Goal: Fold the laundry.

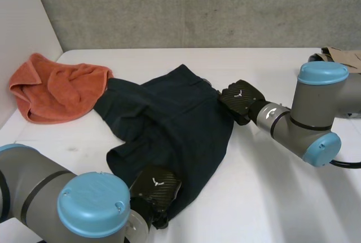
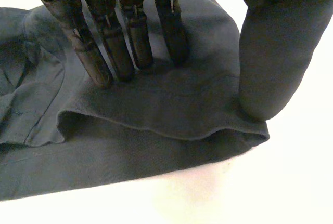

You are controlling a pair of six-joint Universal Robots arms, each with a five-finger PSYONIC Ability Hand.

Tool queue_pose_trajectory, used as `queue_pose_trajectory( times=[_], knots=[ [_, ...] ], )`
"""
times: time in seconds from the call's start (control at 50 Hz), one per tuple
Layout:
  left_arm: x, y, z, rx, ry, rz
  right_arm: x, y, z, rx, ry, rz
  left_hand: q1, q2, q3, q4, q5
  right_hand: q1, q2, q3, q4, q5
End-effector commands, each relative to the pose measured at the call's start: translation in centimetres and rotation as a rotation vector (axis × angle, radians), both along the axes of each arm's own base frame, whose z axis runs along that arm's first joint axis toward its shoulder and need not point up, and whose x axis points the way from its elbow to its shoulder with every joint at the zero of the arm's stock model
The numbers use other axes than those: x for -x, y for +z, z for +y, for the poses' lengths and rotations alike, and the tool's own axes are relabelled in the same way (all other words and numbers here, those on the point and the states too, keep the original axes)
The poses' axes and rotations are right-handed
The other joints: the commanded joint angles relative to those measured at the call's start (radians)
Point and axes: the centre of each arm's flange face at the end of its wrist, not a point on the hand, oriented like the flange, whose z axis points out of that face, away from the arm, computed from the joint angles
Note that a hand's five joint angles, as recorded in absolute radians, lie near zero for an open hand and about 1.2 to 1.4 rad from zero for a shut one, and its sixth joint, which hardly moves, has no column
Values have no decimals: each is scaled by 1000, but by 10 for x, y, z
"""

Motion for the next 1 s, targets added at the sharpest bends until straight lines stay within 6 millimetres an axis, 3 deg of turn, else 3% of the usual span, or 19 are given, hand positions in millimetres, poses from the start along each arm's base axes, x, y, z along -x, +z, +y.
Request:
queue_pose_trajectory(
  times=[0.02,0.06,0.12,0.18,0.28,0.4,0.44,0.48,0.56,0.64,0.66,0.78,0.88,0.94,1.0],
  knots=[
    [1,-7,-7,32,26,-34,2,-2,2,-12,-7,6,577,587,587,584,590,276,215,202,195,235],
    [1,-4,-12,77,48,-49,3,-3,2,-14,-14,10,762,772,772,769,775,276,215,202,195,235],
    [1,3,-18,137,78,-53,5,-1,1,-14,-30,14,763,773,773,770,775,276,215,202,195,235],
    [1,30,-24,232,115,-8,8,6,1,-3,-51,15,763,773,773,770,775,276,215,202,195,235],
    [-7,84,-28,358,153,93,21,38,1,48,-125,9,763,773,773,770,775,276,215,202,195,235],
    [-21,129,-28,451,196,196,38,81,13,62,-172,-6,763,773,773,770,775,276,215,202,195,235],
    [-24,140,-29,475,207,222,45,90,19,15,-196,-29,763,773,773,770,775,-275,-336,-349,-356,-316],
    [-26,144,-30,484,213,233,48,90,21,-29,-212,-52,763,773,773,770,775,-526,-587,-601,-607,-568],
    [-27,148,-35,495,220,247,51,84,24,-162,-260,-147,763,773,773,770,775,-747,-808,-821,-828,-788],
    [-25,156,-37,507,215,269,47,57,26,-315,-274,-236,763,773,773,770,775,-821,-882,-895,-902,-862],
    [-24,157,-37,511,213,275,41,37,25,-373,-267,-255,763,773,773,770,775,-847,-908,-921,-928,-888],
    [-19,175,-39,546,210,320,31,-2,5,-413,-271,-334,763,773,773,770,775,-841,-902,-916,-922,-883],
    [-15,190,-37,571,199,356,-1,-21,-1,-444,-228,-440,763,773,773,770,775,-824,-885,-898,-905,-865],
    [-12,194,-34,574,187,365,-12,-27,-8,-482,-229,-515,763,773,773,770,775,-748,-809,-822,-829,-789],
    [-11,196,-34,574,185,369,-19,-31,-13,-520,-229,-572,763,773,773,770,775,-419,-480,-494,-500,-461]
  ],
)
